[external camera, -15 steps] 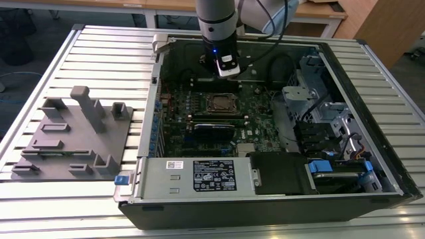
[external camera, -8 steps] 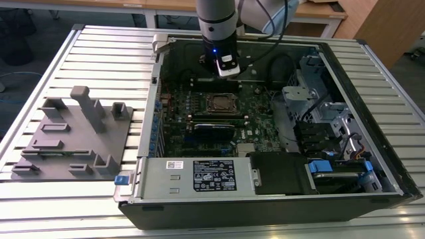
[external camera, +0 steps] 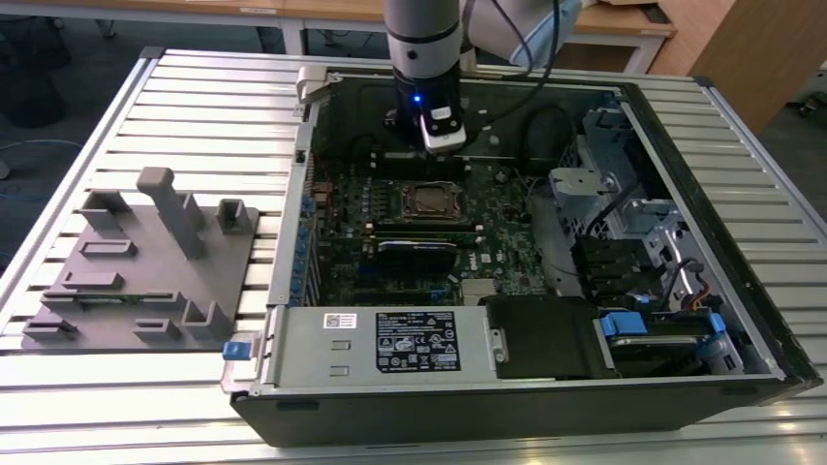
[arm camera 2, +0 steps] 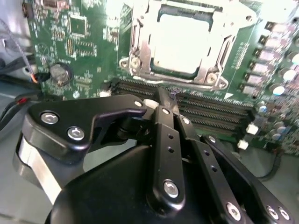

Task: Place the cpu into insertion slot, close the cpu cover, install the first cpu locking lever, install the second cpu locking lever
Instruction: 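Install the first cpu locking lever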

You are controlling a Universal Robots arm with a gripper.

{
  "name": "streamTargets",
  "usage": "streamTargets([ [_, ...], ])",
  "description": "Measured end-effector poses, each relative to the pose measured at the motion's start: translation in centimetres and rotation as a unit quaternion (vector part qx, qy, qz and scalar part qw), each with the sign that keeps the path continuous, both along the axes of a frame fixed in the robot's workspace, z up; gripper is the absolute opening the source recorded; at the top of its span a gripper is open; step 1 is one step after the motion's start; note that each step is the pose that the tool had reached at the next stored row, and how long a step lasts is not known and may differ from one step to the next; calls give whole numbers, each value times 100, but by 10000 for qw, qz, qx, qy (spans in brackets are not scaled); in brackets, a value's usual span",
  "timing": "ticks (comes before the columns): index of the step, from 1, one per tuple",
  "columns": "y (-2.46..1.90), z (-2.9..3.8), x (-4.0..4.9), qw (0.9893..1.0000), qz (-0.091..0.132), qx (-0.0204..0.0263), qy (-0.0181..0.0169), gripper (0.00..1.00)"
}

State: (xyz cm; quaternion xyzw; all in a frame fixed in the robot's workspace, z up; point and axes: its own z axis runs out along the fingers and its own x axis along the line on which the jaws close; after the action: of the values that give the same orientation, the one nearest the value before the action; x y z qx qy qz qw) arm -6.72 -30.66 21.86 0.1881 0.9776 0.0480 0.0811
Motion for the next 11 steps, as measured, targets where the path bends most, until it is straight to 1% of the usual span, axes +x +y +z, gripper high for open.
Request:
streamTargets([
  [2, 0, -4, 0, 9999, 0, -111, 18, 11],
  [5, 0, -9, 0, 9996, 0, -278, 54, 11],
  [6, 0, -9, 0, 9996, 0, -292, 54, 11],
  [11, 0, -9, 0, 9996, 2, -293, 54, 11],
])
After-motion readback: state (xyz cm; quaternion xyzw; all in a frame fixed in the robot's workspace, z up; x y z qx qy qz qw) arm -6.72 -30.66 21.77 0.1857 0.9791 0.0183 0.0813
